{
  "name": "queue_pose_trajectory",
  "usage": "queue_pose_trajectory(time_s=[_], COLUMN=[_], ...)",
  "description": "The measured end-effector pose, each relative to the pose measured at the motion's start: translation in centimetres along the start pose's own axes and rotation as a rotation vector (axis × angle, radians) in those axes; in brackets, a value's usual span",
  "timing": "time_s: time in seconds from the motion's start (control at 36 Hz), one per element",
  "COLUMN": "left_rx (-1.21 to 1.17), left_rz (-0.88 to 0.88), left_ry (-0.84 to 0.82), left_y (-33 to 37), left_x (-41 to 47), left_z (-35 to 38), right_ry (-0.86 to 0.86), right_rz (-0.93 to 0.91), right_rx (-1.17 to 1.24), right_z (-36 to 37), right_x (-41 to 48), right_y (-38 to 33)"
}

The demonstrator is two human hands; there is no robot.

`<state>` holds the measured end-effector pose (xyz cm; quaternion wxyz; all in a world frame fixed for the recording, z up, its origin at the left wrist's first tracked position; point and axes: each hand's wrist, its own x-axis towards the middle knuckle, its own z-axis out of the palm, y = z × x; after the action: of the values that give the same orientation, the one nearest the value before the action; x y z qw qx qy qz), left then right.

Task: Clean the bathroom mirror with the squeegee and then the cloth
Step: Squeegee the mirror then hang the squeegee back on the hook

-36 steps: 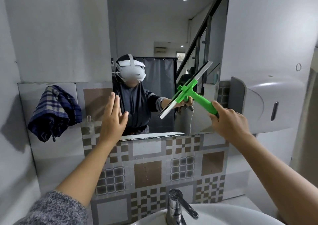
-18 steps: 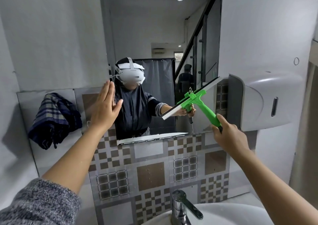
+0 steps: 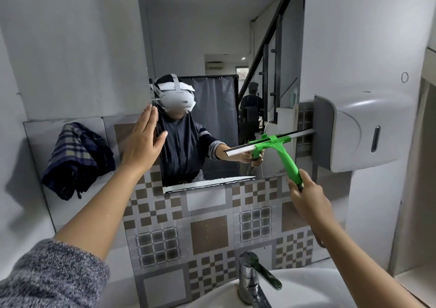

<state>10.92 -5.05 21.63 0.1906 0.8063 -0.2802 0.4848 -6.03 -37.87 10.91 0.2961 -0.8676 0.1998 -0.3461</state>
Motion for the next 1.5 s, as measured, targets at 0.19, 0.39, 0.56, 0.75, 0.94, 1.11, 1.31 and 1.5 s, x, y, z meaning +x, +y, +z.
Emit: queue_pose_trajectory(time_s=[0.19, 0.39, 0.56, 0.75, 0.94, 1.11, 1.31, 1.5], left_rx=[-0.016, -0.012, -0.003, 0.030, 0.042, 0.037, 0.055, 0.044], left_rz=[-0.007, 0.001, 0.041, 0.111, 0.164, 0.172, 0.173, 0.147], left_ry=[-0.006, 0.006, 0.001, -0.004, -0.014, -0.017, -0.022, -0.016], left_y=[0.1, 0.0, -0.6, -1.5, -2.0, -2.2, -2.3, -1.9], left_x=[0.0, 0.2, 0.6, 0.8, 1.4, 1.4, 1.4, 1.4], left_z=[0.1, 0.0, -0.2, -0.7, -1.4, -1.4, -1.1, -1.0], right_ry=[-0.009, 0.027, 0.038, 0.038, 0.027, -0.015, -0.043, -0.102], right_rz=[0.056, 0.108, 0.210, 0.289, 0.233, 0.121, 0.054, 0.000], right_rx=[0.142, 0.408, 0.606, 0.769, 0.826, 0.758, 0.681, 0.556], right_z=[1.4, 3.3, 5.4, 7.4, 9.4, 11.3, 11.9, 12.0], right_x=[-0.8, -2.6, -3.8, -4.2, -5.2, -6.7, -7.7, -8.6], right_y=[-0.8, -3.5, -7.2, -11.3, -13.9, -14.9, -14.8, -14.4])
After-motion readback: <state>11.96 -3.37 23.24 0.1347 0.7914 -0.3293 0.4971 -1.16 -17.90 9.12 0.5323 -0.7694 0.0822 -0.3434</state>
